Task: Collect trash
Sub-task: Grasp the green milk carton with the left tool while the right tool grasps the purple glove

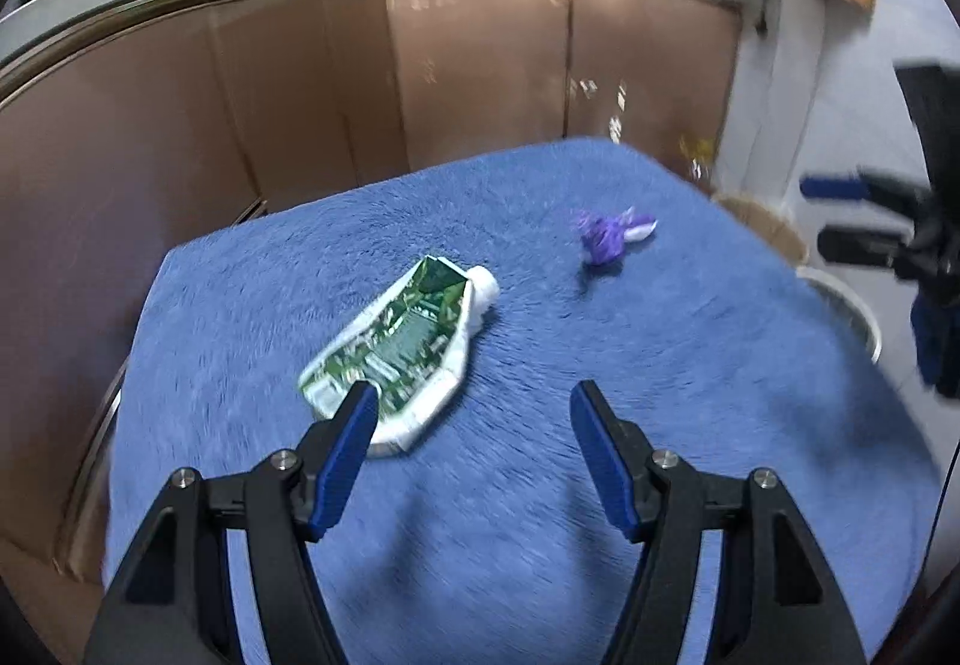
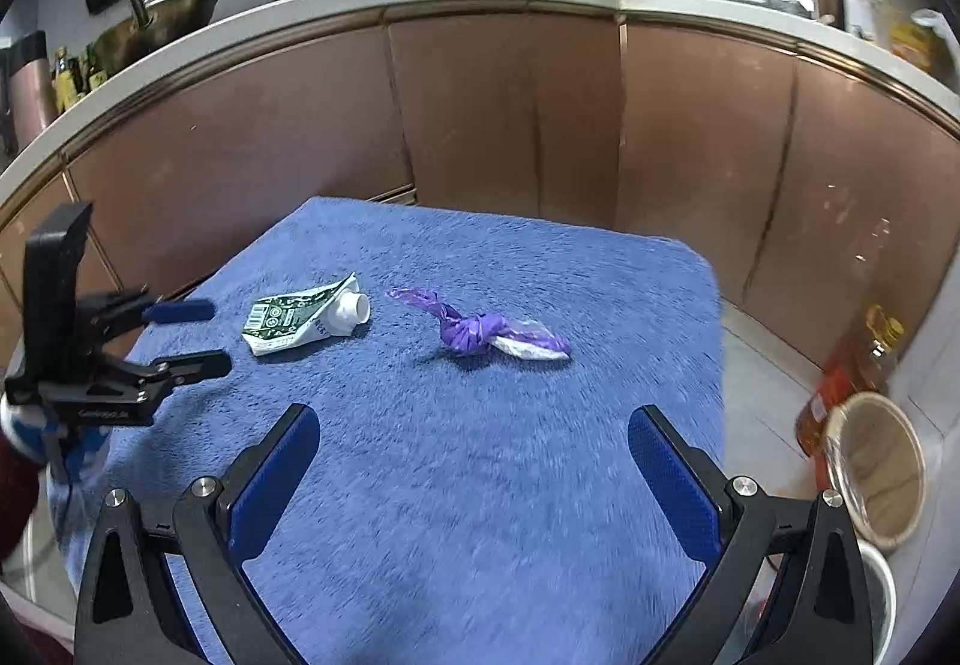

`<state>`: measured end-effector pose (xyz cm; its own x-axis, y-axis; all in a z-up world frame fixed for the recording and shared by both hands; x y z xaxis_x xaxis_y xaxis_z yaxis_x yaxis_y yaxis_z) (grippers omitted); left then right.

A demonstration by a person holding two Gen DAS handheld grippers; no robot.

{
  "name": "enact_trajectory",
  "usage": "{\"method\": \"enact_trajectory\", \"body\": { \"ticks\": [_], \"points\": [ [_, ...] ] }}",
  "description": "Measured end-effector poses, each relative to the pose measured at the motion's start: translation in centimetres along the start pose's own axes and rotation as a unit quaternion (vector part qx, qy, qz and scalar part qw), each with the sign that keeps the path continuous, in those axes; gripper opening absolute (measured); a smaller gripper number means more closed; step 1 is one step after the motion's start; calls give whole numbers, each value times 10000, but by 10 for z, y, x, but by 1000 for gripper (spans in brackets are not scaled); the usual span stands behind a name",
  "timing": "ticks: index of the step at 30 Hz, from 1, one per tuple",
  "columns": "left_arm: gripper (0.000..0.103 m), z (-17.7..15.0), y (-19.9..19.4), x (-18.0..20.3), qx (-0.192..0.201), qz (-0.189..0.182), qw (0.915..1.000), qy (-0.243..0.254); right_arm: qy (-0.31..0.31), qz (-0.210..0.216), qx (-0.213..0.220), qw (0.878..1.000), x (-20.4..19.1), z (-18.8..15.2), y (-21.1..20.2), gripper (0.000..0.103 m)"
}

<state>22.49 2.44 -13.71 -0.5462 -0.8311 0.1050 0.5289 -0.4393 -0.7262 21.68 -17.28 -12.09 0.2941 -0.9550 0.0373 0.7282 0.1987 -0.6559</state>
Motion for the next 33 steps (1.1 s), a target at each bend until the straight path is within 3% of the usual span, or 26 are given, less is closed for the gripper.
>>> {"method": "enact_trajectory", "body": {
  "ticks": [5, 9, 16, 24, 26, 27, 31, 33],
  "points": [
    [65, 4, 26, -25, -524, -89, 9982, 268, -316, 245, -186, 9990, -7, 9, 34, 103],
    [65, -1, 37, -30, -722, -133, 9963, 439, -599, 358, -329, 9970, -16, 11, 58, 103],
    [64, -7, 59, -29, -1009, -131, 9913, 839, -1193, 353, -559, 9907, -30, 12, 97, 87],
    [61, -5, 69, -39, -1099, -29, 9879, 1099, -1798, 324, -678, 9808, -43, 16, 124, 80],
    [60, -2, 70, -45, -1084, -71, 9889, 1018, -1872, 302, -694, 9794, -43, 16, 129, 77],
    [57, 0, 70, -49, -1050, -89, 9901, 928, -1877, 332, -719, 9790, -44, 16, 131, 68],
    [48, 10, 70, -73, -947, -198, 9941, 498, -1887, 456, -833, 9774, -44, 18, 140, 58],
    [43, 13, 71, -85, -918, -305, 9950, 231, -1866, 567, -904, 9766, -46, 18, 144, 47]
  ]
}}
Point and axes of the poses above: each gripper's, at about its wrist camera, not at the fingertips, and y roughly the way its jaws point, x to its right, z to its top, the point moved 9 cm from there along y, roughly the way its jaws point, and after that the axes turned 14 degrees about -z, right-handed, at the moved point
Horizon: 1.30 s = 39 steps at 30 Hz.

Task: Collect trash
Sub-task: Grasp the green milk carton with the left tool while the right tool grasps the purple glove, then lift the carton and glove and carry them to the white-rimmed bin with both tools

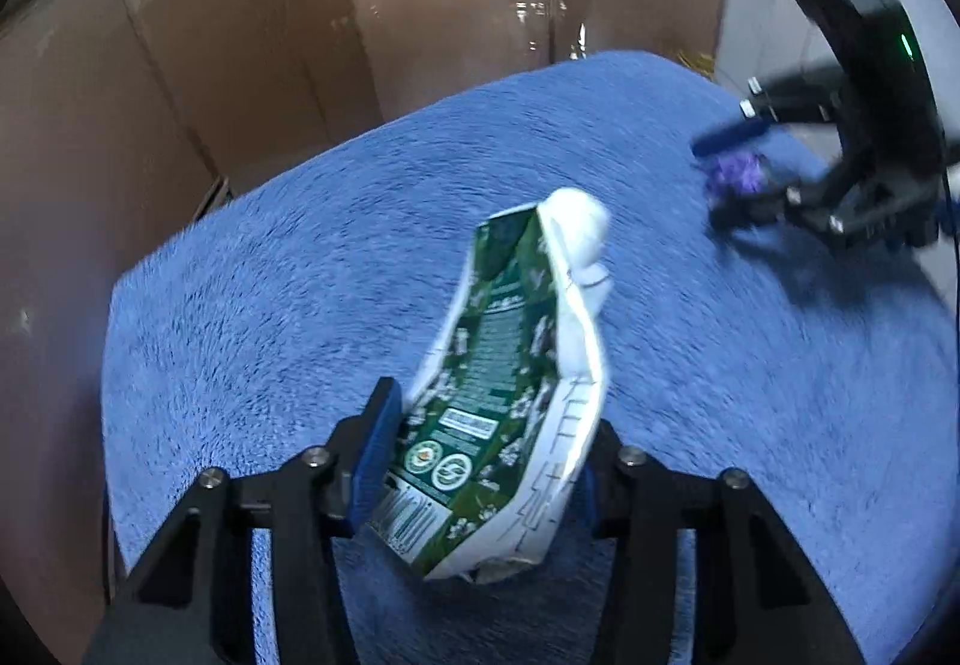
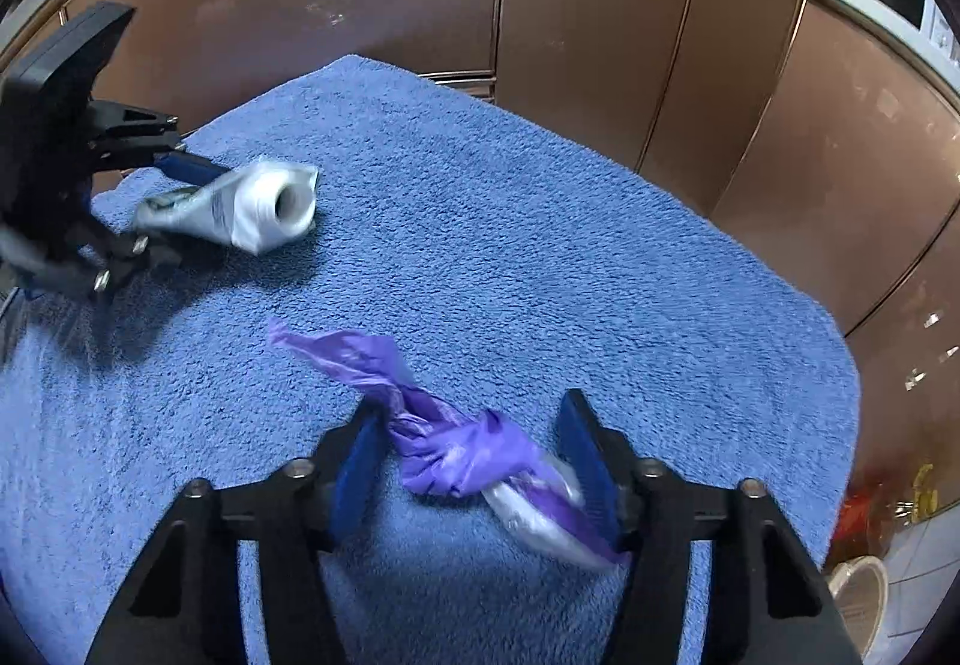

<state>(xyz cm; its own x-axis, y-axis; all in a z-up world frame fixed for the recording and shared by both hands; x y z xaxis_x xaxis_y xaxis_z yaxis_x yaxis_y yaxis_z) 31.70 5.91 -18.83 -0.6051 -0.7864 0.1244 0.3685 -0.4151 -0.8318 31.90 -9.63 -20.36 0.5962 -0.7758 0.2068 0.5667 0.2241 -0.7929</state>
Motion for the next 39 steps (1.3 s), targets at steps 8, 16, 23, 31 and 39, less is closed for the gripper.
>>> {"method": "enact_trajectory", "body": {
  "ticks": [8, 16, 23, 31, 39],
  "points": [
    [23, 9, -6, -16, 235, -101, 9994, -233, 93, 295, -75, 9995, -2, 7, 6, 36],
    [13, 27, -14, -9, 650, -152, 9969, -417, 404, 322, 69, 9986, -1, 9, -7, 32],
    [13, 21, -35, 4, 903, -128, 9946, -488, 682, 420, 287, 9964, -10, 2, -51, 31],
    [12, -2, -56, 60, 1018, 35, 9940, -402, 922, 535, 454, 9933, -36, -17, -106, 31],
    [12, -20, -78, 96, 1087, 151, 9936, -280, 1145, 479, 508, 9910, -53, -38, -147, 31]
  ]
}}
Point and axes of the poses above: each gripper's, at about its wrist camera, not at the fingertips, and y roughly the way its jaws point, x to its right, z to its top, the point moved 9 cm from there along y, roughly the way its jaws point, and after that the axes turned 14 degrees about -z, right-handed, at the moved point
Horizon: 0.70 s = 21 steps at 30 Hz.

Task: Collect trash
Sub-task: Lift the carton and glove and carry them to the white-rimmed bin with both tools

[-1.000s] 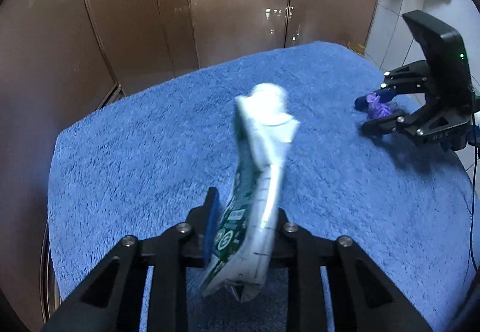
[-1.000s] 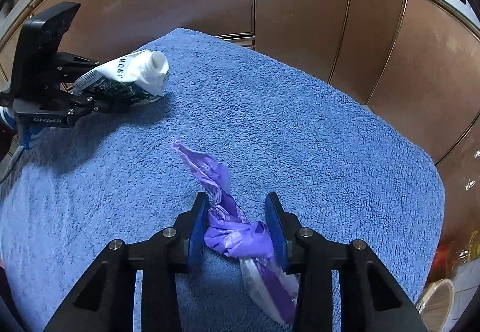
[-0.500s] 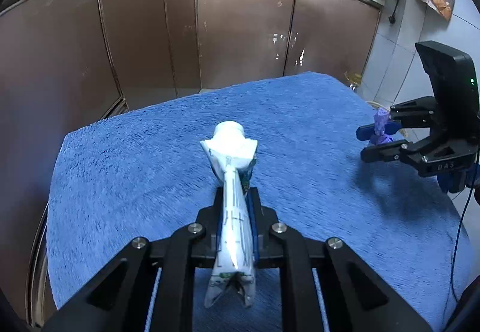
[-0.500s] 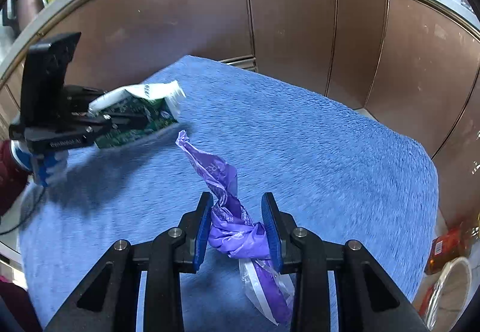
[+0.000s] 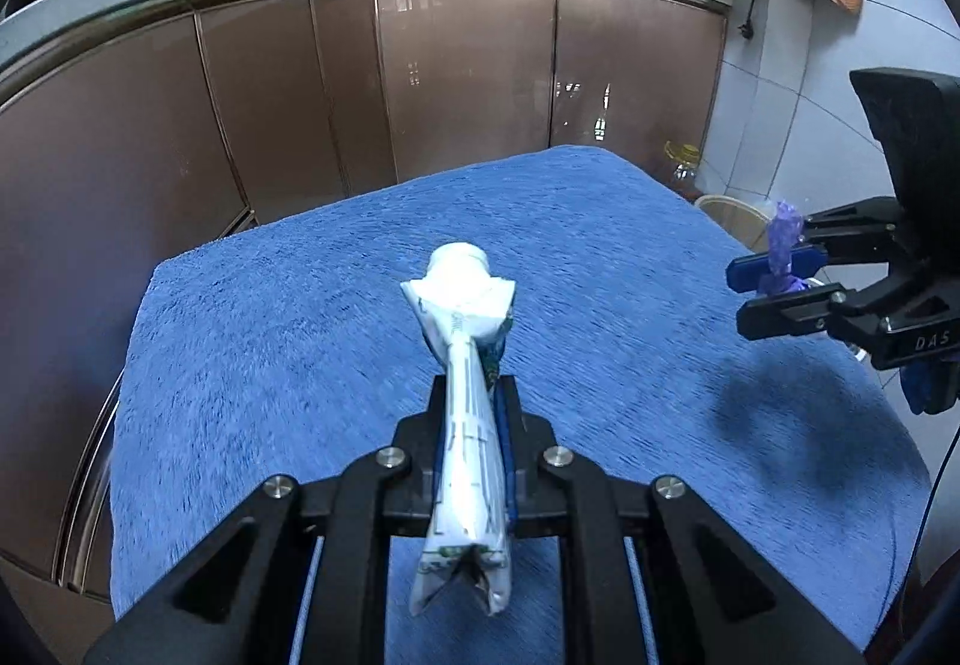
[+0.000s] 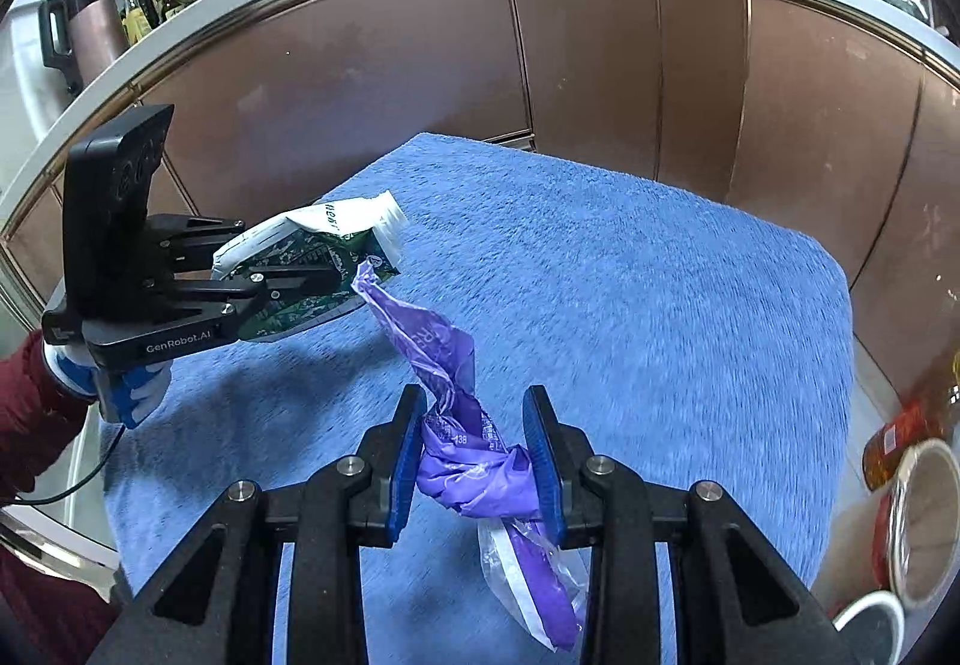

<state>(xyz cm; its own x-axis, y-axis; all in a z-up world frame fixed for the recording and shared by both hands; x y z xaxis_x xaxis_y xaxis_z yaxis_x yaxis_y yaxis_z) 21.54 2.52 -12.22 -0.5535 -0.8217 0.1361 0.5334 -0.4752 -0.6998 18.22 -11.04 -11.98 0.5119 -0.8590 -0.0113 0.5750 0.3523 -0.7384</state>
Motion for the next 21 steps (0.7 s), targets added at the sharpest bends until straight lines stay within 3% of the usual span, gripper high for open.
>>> {"method": "enact_trajectory", "body": {
  "ticks": [11, 21],
  "points": [
    [12, -17, -27, 41, 118, -41, 9999, 62, 279, -43, 88, 9996, -15, -23, -36, 31],
    [12, -17, -36, 64, 161, -92, 9997, 128, 523, -115, 233, 9983, -6, -34, -57, 31]
  ]
}}
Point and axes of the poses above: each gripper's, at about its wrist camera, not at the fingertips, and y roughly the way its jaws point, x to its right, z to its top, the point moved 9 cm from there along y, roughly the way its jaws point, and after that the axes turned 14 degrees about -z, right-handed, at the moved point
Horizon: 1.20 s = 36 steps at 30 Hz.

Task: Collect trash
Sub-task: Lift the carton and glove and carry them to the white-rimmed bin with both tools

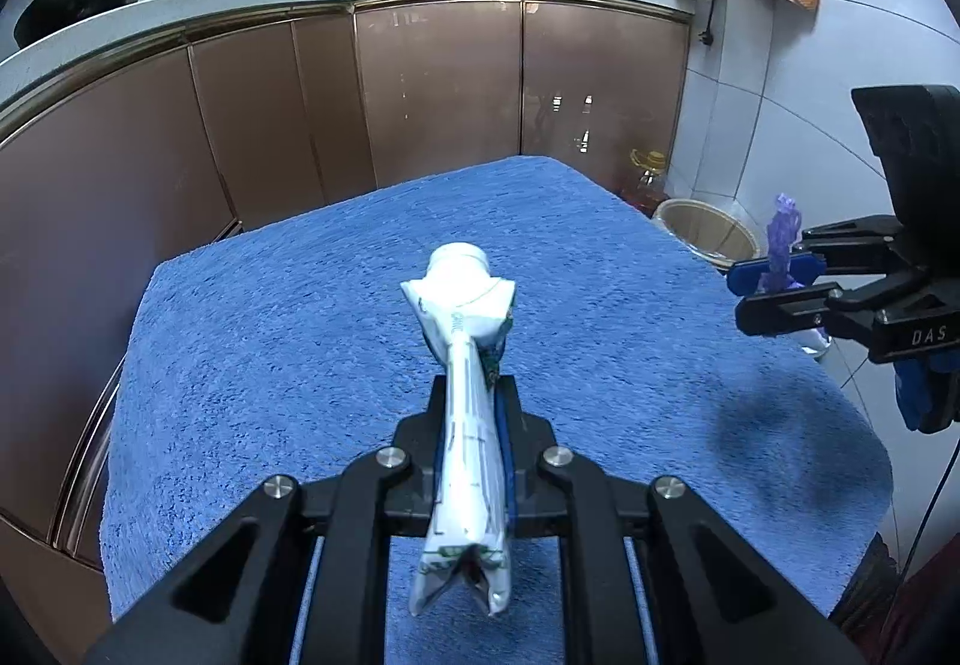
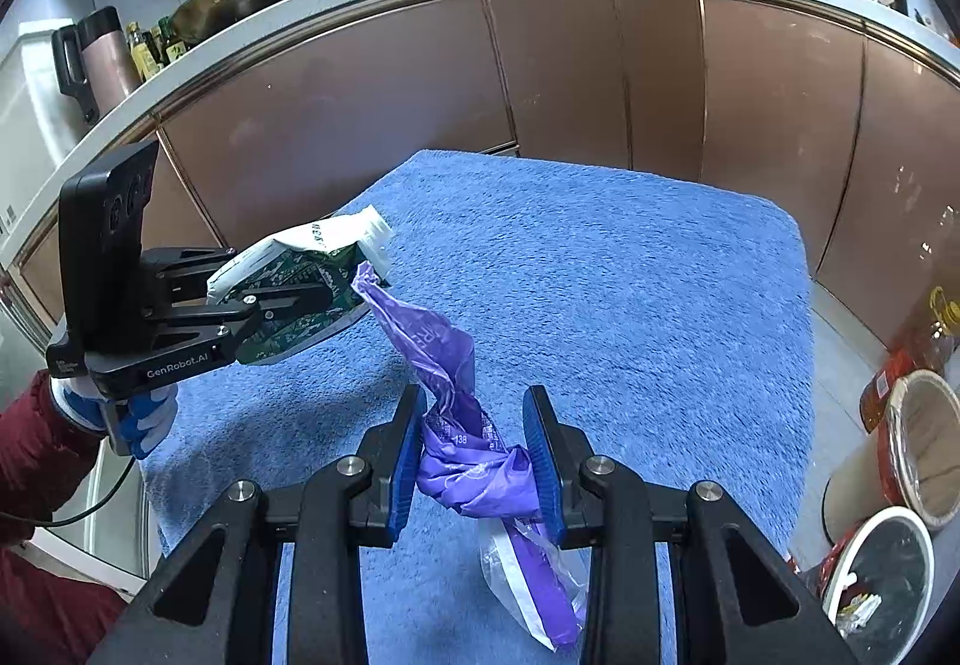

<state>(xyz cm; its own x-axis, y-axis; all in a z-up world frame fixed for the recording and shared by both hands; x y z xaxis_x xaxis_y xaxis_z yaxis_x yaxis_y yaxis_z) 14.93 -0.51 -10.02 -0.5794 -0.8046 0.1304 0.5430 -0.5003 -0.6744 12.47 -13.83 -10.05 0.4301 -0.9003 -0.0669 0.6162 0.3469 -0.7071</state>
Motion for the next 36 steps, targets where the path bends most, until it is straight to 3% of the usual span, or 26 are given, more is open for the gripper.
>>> {"method": "enact_trajectory", "body": {
  "ticks": [7, 15, 22, 29, 36],
  "points": [
    [12, 17, 5, 25, 33, -150, 9999, 76, 314, -142, 172, 9993, 29, -4, -17, 31],
    [12, 77, 56, 109, -12, -907, 9942, 573, 1223, -793, 499, 9881, 119, -27, -56, 31],
    [12, 127, 137, 223, -364, -1789, 9769, 1110, 2290, -1834, 704, 9534, 239, -77, -77, 31],
    [12, 156, 222, 321, -715, -2393, 9584, 1379, 3214, -2510, 624, 9109, 329, -133, -71, 31],
    [13, 159, 295, 369, -1100, -2628, 9507, 1223, 3728, -2951, 256, 8793, 381, -180, -40, 34]
  ]
}}
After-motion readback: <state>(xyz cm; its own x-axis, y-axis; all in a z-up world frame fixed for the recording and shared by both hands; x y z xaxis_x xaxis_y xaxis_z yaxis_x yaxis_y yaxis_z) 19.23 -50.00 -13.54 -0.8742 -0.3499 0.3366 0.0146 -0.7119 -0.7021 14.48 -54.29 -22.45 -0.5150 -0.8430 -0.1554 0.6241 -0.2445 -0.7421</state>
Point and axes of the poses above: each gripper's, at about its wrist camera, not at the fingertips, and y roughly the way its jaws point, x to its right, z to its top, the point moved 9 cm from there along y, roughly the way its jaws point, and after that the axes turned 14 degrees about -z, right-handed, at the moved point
